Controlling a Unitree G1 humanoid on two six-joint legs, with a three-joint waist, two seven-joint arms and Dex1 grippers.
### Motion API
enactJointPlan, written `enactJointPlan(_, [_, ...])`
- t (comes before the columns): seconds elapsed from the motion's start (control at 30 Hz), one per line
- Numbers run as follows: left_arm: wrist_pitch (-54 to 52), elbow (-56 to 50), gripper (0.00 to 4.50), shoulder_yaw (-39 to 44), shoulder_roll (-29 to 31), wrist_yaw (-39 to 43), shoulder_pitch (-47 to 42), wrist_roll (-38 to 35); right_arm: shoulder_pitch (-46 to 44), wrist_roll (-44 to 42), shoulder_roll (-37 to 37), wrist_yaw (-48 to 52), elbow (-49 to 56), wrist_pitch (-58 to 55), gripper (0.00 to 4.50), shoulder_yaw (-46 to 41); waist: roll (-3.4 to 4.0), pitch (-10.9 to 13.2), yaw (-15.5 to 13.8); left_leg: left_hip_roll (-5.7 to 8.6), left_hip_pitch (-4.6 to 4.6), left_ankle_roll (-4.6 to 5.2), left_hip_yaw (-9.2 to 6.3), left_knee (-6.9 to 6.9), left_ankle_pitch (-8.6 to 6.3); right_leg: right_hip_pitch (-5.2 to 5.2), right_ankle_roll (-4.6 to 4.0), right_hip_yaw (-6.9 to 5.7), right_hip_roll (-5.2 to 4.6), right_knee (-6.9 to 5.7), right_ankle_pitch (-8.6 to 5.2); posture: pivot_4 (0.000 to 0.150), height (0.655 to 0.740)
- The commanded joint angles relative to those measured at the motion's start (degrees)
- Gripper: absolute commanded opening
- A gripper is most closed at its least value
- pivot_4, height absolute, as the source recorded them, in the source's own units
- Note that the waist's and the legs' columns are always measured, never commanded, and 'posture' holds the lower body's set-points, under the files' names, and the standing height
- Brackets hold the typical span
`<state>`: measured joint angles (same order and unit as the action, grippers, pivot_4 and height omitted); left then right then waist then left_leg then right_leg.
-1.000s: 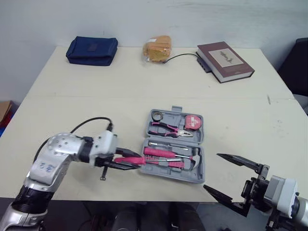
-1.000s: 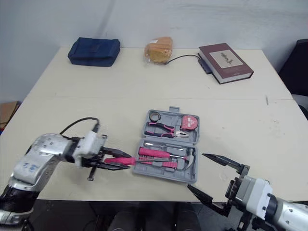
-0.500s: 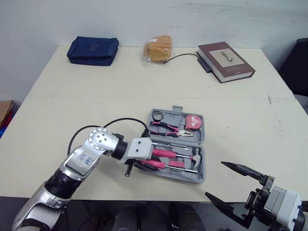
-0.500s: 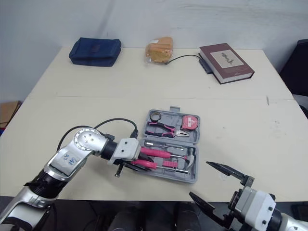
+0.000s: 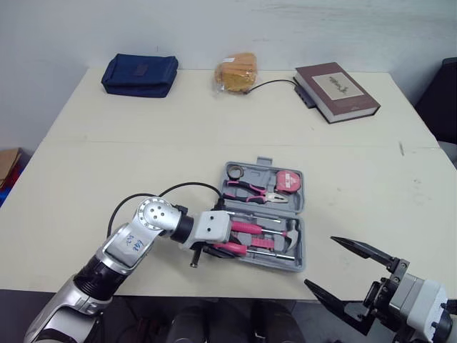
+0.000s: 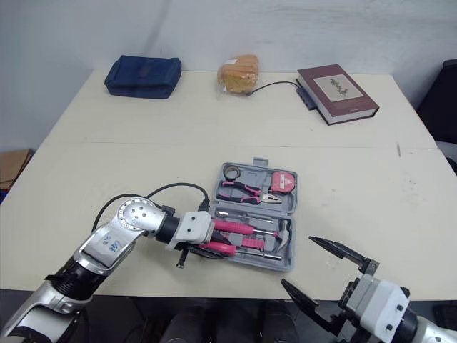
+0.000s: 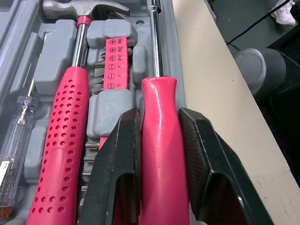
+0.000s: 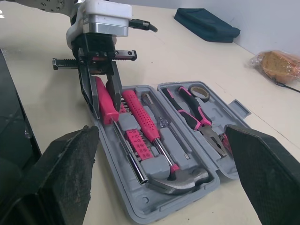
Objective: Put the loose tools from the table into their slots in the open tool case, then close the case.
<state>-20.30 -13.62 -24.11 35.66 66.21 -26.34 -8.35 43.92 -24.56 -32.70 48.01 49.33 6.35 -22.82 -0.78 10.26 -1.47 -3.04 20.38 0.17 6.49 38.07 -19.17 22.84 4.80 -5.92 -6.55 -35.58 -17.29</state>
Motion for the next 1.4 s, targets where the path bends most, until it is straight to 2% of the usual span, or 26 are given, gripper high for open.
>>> enactJointPlan(0.03, [1.0,0.2,1.84,0.4,-1.1,-0.4,0.7,-0.6,0.6,-0.1,0.5,-0.7,2.8,0.2,4.5,0.0,0.0,0.0,0.0,0.0,0.0,0.0,0.0,0.0,0.0,0.0,0.0,-0.01,0.0,0.0,0.0,0.15,0.74])
enactJointPlan(0.13, [2.5,1.1,2.98,1.8,-3.5,-0.3,1.3,-3.1,0.2,-0.3,0.5,-1.0,2.8,-0.2,4.5,0.1,0.0,0.0,0.0,0.0,0.02,0.0,-0.02,0.0,0.0,0.0,0.0,-0.01,0.0,0.01,0.0,0.15,0.74])
enactJointPlan(0.23, [2.7,1.7,4.32,3.2,-5.0,1.3,1.5,-6.2,0.2,-0.3,0.6,-1.0,2.6,-0.1,4.5,0.3,0.0,0.0,0.0,0.0,0.03,0.01,-0.02,0.03,0.0,0.0,0.01,-0.01,-0.01,0.0,0.0,0.15,0.74])
enactJointPlan(0.43, [7.3,4.2,4.42,6.9,-6.3,7.0,0.3,-12.4,0.4,0.0,1.1,-1.1,1.9,0.2,4.5,1.0,0.01,0.0,0.0,-0.01,0.02,-0.01,-0.04,0.03,0.01,0.0,0.0,-0.04,0.02,-0.03,0.0,0.15,0.74])
enactJointPlan(0.57, [11.9,8.7,3.22,6.9,-6.4,9.4,-0.9,-11.1,0.3,0.4,1.3,-1.3,1.5,0.4,4.5,1.6,0.01,0.0,0.0,0.03,0.01,-0.01,-0.04,0.04,0.01,-0.01,0.0,-0.09,0.01,-0.03,0.0,0.15,0.74])
enactJointPlan(0.6, [12.0,9.3,2.67,6.9,-6.6,9.2,-1.1,-10.9,0.3,0.4,1.4,-1.4,1.4,0.4,4.5,1.7,0.01,0.0,0.0,0.04,0.01,-0.01,-0.04,0.04,0.01,-0.01,0.0,-0.1,0.01,-0.03,0.0,0.15,0.74])
enactJointPlan(0.7, [12.3,11.0,1.46,4.7,-7.1,8.6,-1.1,-8.3,1.3,1.5,2.3,-1.6,1.2,1.0,4.5,2.6,0.01,0.0,0.0,0.05,0.03,-0.01,-0.04,0.04,0.0,-0.01,0.01,-0.14,0.01,-0.02,0.01,0.15,0.74])
enactJointPlan(0.8, [11.2,11.7,0.02,3.5,-7.0,8.5,-0.7,-7.2,1.9,2.2,3.0,-1.8,1.4,1.2,4.5,3.1,0.0,0.0,0.0,0.07,0.03,0.0,-0.04,0.05,0.0,-0.01,0.02,-0.18,0.01,-0.02,0.01,0.15,0.74])
enactJointPlan(1.0, [9.6,12.3,0.02,1.7,-7.7,5.7,-0.3,-3.7,2.4,2.7,3.5,-1.9,1.6,1.3,4.5,3.4,0.01,0.0,0.0,0.04,0.02,0.01,-0.03,0.05,0.0,-0.01,0.03,-0.16,0.01,-0.02,0.01,0.15,0.74])
enactJointPlan(1.4, [1.9,12.4,0.02,-3.7,-4.7,1.7,1.0,4.2,2.8,3.3,4.0,-2.5,1.4,1.3,4.5,4.4,0.11,-0.2,0.0,0.01,-0.04,0.01,-0.05,0.04,-0.01,-0.08,0.02,-0.09,-0.01,-0.01,0.01,0.15,0.74])
